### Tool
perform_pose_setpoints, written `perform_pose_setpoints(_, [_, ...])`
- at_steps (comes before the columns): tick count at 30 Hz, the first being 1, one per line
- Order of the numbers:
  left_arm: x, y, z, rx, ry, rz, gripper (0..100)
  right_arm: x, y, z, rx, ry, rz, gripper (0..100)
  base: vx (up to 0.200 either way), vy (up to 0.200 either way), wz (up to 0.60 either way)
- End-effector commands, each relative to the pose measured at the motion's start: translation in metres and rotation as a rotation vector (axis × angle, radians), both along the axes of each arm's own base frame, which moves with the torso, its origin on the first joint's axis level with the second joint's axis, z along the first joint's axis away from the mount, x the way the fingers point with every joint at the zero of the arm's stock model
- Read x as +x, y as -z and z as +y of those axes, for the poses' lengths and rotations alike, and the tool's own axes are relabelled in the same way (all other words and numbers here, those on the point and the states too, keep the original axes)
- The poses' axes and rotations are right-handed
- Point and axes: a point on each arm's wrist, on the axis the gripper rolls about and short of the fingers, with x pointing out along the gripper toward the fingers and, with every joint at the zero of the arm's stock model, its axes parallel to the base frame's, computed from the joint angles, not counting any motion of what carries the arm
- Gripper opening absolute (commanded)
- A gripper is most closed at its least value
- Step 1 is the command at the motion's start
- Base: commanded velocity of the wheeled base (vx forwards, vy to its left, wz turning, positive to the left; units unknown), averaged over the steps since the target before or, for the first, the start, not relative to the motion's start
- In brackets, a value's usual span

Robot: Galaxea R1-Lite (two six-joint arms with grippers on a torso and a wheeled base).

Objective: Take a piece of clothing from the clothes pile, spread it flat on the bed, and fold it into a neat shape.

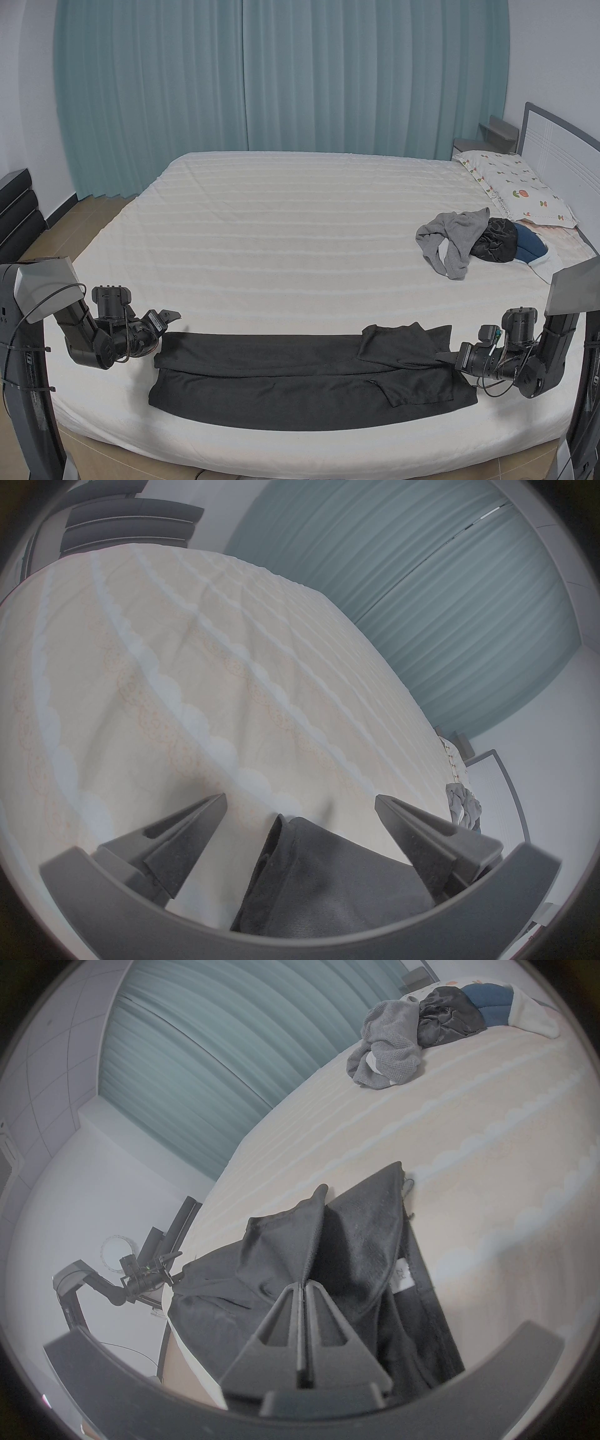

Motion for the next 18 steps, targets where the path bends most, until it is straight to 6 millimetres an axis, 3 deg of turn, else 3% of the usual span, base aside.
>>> perform_pose_setpoints(1, [0.0000,-0.0002,0.0002,0.000,-0.001,-0.001,100,-0.0085,0.0019,0.0015,-0.020,-0.020,0.015,0,0.000,0.000,0.00])
perform_pose_setpoints(15, [-0.0014,0.0000,0.0006,-0.002,-0.001,0.002,100,-0.0146,0.0058,-0.0005,-0.065,-0.044,0.013,0,0.000,0.000,0.00])
perform_pose_setpoints(16, [-0.0020,-0.0001,0.0005,-0.002,-0.001,0.004,100,-0.0132,0.0035,-0.0009,-0.062,-0.042,0.002,100,0.000,0.000,0.00])
perform_pose_setpoints(18, [-0.0031,-0.0005,0.0004,-0.002,-0.001,0.005,100,-0.0123,0.0019,-0.0013,-0.059,-0.035,-0.002,100,0.000,0.000,0.00])
